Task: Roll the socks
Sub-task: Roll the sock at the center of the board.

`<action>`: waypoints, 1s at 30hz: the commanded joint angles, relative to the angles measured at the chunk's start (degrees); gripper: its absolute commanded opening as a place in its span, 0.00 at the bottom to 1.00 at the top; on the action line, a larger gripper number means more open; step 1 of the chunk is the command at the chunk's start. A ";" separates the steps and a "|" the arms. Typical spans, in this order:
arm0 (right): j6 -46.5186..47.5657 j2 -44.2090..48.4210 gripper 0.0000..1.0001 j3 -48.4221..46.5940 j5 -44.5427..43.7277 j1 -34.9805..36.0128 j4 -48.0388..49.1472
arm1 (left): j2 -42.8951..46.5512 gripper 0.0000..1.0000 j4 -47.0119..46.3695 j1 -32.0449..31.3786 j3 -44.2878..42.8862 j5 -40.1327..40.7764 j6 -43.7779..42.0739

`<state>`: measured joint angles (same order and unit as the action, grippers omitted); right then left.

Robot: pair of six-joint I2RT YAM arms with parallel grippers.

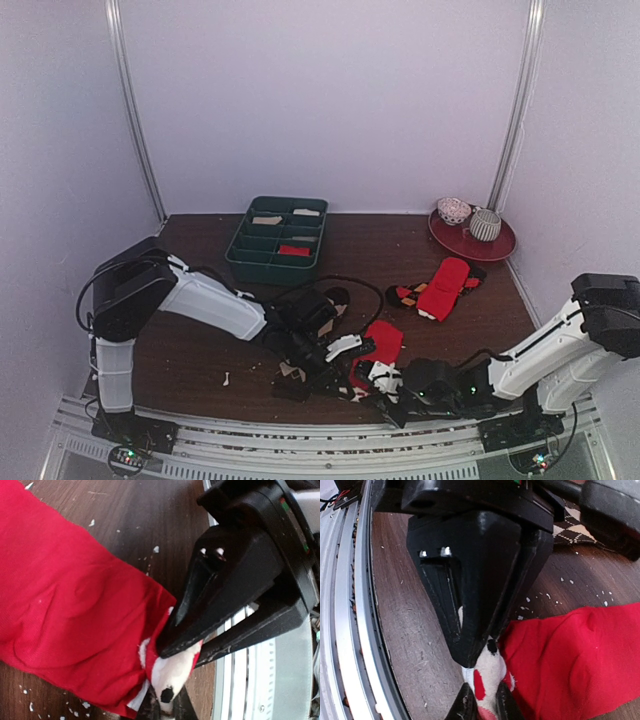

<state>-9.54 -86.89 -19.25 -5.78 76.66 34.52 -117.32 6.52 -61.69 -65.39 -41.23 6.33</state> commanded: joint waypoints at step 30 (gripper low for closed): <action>-49.87 -26.53 0.08 21.52 16.77 -2.77 51.82 | 4.27 0.54 -29.43 -5.19 12.00 -0.42 -10.84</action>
<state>-55.88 -109.82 -0.80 6.37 73.65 94.30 -111.66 -22.22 -66.57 -51.51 -38.39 -3.03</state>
